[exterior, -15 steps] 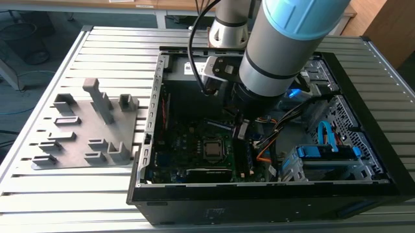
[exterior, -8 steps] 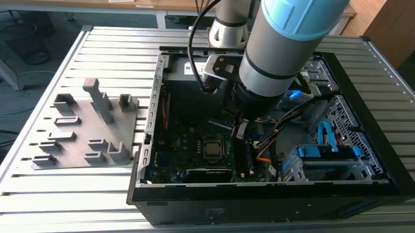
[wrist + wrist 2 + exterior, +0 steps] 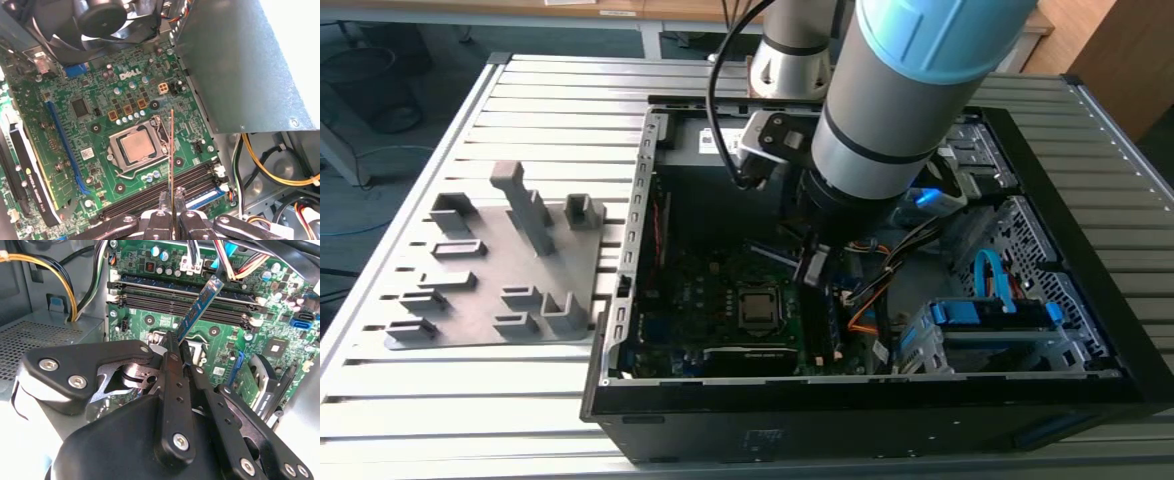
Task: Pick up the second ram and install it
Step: 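Insert the second ram into the second slot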
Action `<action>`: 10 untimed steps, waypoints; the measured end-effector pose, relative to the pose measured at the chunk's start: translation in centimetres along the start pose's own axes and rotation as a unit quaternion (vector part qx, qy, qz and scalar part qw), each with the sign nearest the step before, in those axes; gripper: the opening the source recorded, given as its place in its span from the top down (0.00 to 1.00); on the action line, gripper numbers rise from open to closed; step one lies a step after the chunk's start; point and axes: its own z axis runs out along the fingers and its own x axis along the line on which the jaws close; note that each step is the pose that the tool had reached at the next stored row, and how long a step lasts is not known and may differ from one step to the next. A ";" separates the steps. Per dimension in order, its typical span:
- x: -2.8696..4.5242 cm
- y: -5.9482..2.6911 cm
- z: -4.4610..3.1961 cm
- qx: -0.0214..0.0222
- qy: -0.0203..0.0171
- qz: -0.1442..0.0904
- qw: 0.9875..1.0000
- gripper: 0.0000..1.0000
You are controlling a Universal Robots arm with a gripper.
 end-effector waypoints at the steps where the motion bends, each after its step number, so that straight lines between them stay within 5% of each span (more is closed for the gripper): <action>1: 0.00 0.00 0.00 0.000 0.000 0.003 1.000 0.86; 10: 0.00 0.00 0.02 0.005 -0.003 0.038 0.999 0.86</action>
